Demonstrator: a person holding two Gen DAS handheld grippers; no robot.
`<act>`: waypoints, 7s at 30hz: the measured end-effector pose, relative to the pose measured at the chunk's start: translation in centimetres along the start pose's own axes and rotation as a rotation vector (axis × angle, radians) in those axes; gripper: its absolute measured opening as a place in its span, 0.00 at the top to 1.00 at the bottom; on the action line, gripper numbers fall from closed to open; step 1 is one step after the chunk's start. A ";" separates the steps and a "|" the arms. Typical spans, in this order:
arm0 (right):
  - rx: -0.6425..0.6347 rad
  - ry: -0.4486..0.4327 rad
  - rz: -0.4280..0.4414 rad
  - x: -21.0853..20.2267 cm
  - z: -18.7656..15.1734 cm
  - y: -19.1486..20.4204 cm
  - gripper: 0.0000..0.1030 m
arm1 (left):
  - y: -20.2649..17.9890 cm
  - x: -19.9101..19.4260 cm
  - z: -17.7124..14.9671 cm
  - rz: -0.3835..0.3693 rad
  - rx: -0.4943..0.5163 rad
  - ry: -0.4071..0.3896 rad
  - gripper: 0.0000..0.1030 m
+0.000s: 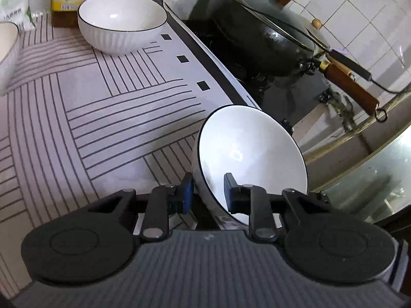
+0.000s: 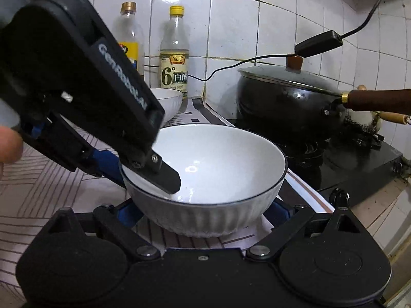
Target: Organize plates and bowls
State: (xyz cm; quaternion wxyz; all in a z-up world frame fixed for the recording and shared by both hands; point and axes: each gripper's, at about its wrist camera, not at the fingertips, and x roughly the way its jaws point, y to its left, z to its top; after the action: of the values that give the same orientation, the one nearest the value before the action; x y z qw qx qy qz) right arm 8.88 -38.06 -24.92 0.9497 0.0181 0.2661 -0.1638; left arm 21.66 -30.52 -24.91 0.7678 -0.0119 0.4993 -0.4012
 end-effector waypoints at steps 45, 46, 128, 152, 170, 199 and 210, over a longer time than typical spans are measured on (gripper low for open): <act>-0.290 -0.035 0.424 -1.4 1.9 15.8 0.05 | 12.3 -14.6 -3.7 0.274 -0.118 0.011 0.77; -0.290 -0.029 0.421 -1.3 1.9 15.7 0.05 | 12.4 -14.5 -3.6 0.265 -0.120 0.014 0.77; 0.610 0.571 0.343 15.4 13.5 11.1 0.65 | 20.4 -10.1 9.5 0.396 0.182 -0.071 0.89; 0.671 0.504 0.414 10.3 14.6 10.0 0.86 | 14.9 -16.2 8.5 0.377 0.192 -0.187 0.88; 0.701 0.437 0.465 1.8 14.5 6.2 0.86 | 8.2 -20.5 3.9 0.375 0.251 -0.245 0.88; 0.365 0.308 0.302 -1.6 9.0 7.6 0.87 | 7.7 -14.8 -1.2 0.394 0.184 -0.029 0.89; 0.136 0.336 0.271 -1.0 10.2 9.7 0.84 | 9.8 -14.1 0.0 0.333 0.125 0.051 0.87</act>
State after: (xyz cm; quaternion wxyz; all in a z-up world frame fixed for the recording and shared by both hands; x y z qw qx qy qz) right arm 16.28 -29.84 -16.23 0.9020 0.1446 0.4041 -0.0472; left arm 25.09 -15.04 -18.36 0.8099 0.1290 0.4878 -0.2989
